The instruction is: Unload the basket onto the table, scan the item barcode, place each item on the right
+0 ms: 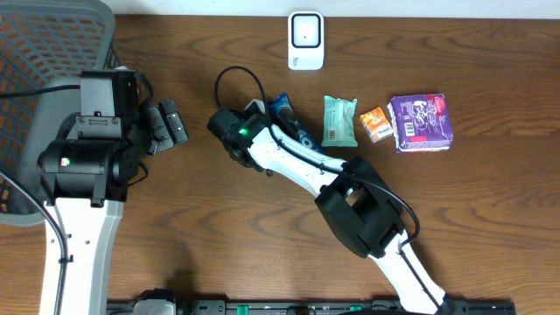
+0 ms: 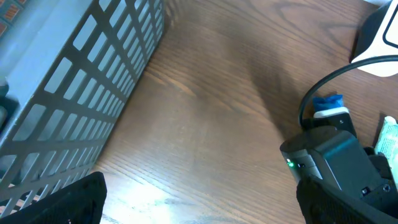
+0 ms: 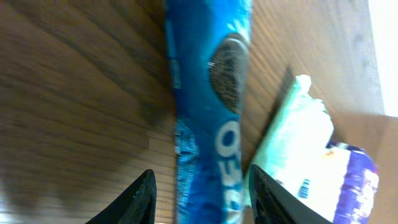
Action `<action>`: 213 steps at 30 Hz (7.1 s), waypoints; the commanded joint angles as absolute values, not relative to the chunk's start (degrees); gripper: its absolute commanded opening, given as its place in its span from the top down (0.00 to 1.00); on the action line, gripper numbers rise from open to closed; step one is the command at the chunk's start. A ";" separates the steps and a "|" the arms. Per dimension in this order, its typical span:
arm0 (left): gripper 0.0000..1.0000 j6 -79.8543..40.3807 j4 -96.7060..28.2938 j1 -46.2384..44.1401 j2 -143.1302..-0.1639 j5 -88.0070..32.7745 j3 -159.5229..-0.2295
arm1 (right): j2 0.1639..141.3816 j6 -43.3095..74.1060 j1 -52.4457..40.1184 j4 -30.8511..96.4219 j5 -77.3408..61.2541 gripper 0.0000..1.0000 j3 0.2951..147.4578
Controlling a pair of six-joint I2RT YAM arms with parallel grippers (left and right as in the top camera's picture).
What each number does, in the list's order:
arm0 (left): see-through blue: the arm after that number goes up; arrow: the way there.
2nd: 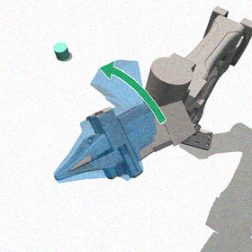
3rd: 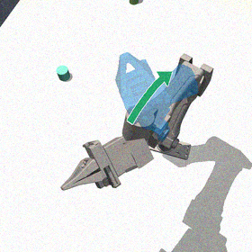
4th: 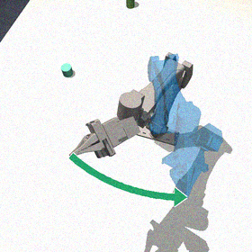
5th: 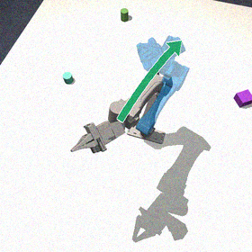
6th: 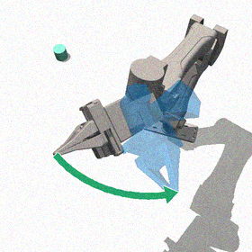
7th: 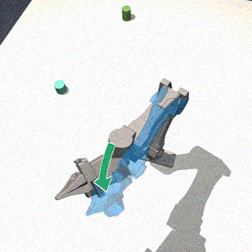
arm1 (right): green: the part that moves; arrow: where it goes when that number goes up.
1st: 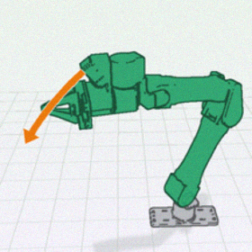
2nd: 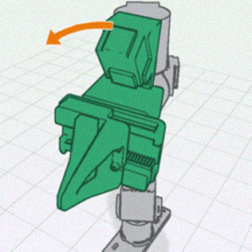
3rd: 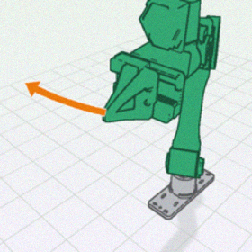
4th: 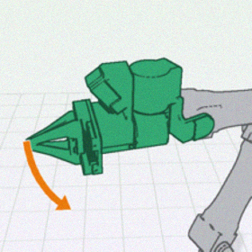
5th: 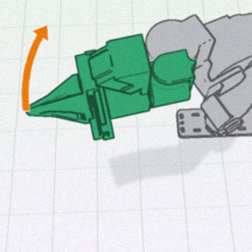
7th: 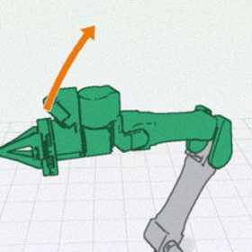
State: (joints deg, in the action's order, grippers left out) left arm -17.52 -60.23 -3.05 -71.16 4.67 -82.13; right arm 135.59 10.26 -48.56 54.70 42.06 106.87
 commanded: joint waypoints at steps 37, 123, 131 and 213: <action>0.02 -16.75 -60.45 -2.85 -71.37 5.17 -82.74 | 140.92 11.51 -39.40 51.13 31.68 0.71 105.89; 0.02 -16.75 -60.45 -2.85 -71.37 5.19 -82.74 | 139.68 37.85 -28.18 54.65 -19.14 0.93 112.95; 0.02 -16.75 -60.45 -2.85 -71.37 5.19 -82.74 | 139.59 47.83 -27.99 55.83 -16.01 0.98 113.12; 0.02 -16.75 -60.45 -2.85 -71.37 5.19 -82.74 | 107.00 9.13 -3.01 55.68 -4.47 0.12 90.19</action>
